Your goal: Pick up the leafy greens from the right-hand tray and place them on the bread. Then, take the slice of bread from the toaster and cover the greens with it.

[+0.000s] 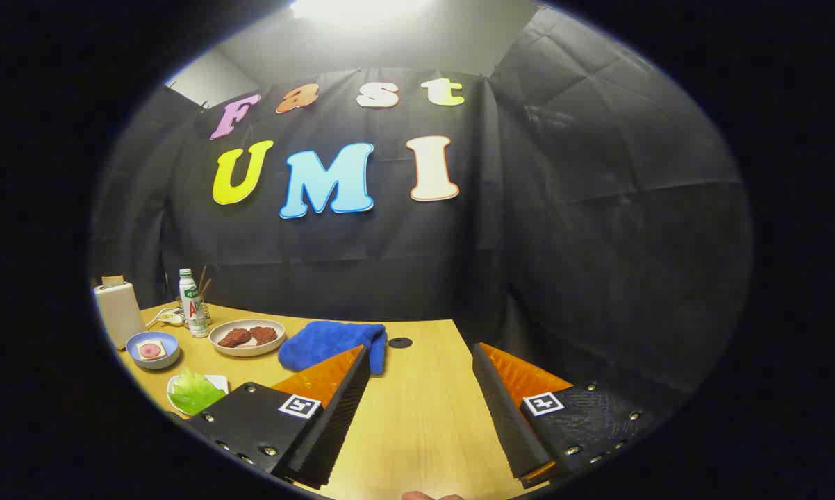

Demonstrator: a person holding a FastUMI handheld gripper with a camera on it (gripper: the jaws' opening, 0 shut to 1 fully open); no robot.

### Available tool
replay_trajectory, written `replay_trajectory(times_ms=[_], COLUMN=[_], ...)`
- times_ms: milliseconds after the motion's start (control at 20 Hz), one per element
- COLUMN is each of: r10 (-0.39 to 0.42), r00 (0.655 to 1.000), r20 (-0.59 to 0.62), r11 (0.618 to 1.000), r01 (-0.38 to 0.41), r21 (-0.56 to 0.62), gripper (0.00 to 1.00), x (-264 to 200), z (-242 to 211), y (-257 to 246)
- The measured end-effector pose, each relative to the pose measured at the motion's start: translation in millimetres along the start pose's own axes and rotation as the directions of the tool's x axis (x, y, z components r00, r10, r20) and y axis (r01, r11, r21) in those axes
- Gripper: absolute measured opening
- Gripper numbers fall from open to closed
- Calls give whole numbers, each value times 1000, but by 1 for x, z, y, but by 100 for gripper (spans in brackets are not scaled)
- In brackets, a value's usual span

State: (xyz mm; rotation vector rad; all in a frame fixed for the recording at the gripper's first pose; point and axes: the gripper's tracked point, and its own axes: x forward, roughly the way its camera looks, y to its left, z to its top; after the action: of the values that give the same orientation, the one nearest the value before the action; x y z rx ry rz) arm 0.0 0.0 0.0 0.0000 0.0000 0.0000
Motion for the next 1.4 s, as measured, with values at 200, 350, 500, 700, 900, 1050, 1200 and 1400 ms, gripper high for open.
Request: replay_trajectory(times_ms=[200,350,500,700,900,1050,1200,1400], r10=[51,124,154,156,204,257,353,436], r00=[999,992,988,988,979,961,906,775], r20=[18,-1,-15,11,-29,-102,-234,-458], r11=[999,992,988,987,978,959,915,836], r01=[-51,-124,-154,-156,-205,-266,-386,-537], r21=[10,17,21,39,-32,-93,-114,-113], gripper=[91,91,91,91,91,91,91,90], x=[-21,-31,-36,-40,-39,-38,-38,-41], z=[22,23,24,38,32,22,-2,-42], y=[73,128,155,174,197,219,254,291])
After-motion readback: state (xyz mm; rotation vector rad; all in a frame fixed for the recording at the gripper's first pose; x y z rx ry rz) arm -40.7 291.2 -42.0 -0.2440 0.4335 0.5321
